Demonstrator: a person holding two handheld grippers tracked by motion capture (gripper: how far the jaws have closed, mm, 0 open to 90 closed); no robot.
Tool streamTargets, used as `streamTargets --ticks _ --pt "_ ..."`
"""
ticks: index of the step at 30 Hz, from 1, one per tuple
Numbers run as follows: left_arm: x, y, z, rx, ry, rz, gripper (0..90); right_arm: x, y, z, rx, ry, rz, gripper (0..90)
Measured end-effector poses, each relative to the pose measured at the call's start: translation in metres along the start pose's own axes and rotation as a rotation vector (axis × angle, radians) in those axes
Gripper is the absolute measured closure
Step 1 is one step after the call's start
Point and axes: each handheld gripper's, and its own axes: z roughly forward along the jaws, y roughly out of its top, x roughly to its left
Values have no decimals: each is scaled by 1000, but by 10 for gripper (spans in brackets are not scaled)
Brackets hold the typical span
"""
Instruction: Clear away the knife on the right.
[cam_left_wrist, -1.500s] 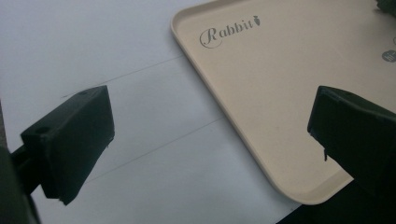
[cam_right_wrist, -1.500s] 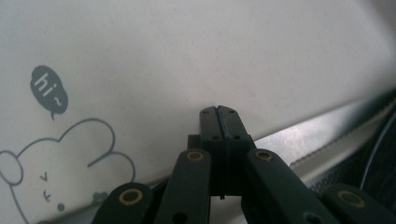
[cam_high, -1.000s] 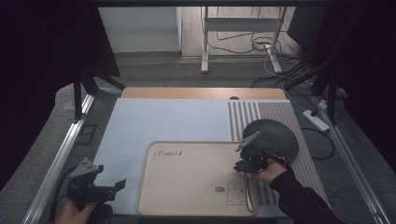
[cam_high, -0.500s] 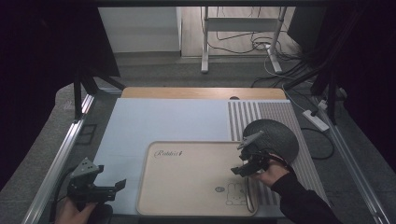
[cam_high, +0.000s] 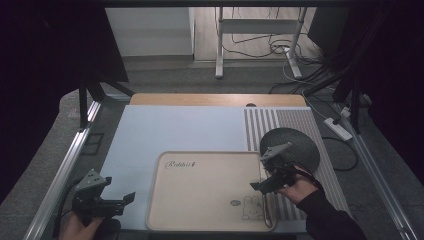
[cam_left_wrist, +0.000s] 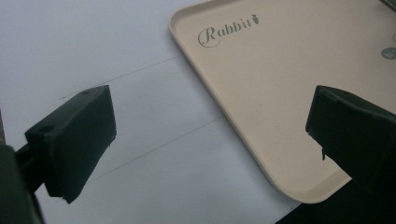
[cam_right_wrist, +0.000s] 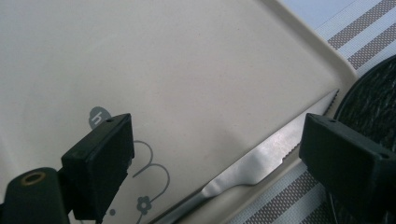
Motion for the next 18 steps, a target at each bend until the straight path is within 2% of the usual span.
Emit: streamTargets --ticks 6,8,18 --pt "0 0 0 0 0 0 28 1 -4 -6 -34 -10 -1 72" --pt "0 0 0 0 0 1 28 1 -6 -7 -38 -22 0 30" --pt "0 0 0 2 1 3 28 -1 -15 -14 -64 -65 15 0"
